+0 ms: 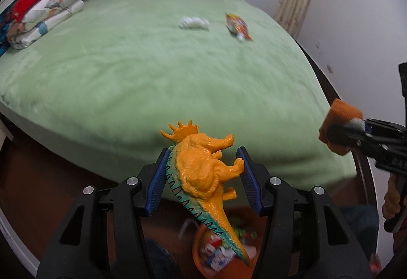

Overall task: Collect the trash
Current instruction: 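Carry dinosaur and plush over the orange bucket and open both tools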

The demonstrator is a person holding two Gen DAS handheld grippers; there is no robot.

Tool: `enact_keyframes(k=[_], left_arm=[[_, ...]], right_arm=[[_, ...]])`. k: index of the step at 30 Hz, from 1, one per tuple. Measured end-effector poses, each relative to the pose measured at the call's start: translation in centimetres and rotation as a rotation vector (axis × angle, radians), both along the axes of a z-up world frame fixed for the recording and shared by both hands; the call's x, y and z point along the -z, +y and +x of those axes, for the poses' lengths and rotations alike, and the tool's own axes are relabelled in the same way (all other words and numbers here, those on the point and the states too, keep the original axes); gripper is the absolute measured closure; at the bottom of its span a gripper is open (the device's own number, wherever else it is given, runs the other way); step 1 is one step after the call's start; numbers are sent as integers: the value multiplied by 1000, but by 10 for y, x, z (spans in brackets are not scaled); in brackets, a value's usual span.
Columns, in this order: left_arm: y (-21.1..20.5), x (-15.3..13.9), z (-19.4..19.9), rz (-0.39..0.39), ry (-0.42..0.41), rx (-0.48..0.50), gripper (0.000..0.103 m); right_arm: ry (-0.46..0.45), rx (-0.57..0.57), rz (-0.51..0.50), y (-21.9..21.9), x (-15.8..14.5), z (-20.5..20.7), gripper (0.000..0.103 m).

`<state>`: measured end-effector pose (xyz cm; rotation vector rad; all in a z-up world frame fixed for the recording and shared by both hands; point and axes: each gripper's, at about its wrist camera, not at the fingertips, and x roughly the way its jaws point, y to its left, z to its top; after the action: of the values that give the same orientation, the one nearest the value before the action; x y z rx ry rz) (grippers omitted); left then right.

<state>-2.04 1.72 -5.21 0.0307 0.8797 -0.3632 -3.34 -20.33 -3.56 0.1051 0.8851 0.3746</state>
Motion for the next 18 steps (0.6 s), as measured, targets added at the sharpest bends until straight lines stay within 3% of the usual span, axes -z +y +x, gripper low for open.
enact_keyframes(k=[8, 13, 18], left_arm=[[-29, 58, -42, 37, 148, 77, 51], [-45, 102, -62, 87, 245, 111, 51], [-53, 144, -69, 120, 343, 112, 51]], right_arm=[[143, -6, 53, -11, 58, -66, 77], [277, 9, 76, -11, 104, -78, 77], [390, 28, 38, -5, 148, -78, 77]])
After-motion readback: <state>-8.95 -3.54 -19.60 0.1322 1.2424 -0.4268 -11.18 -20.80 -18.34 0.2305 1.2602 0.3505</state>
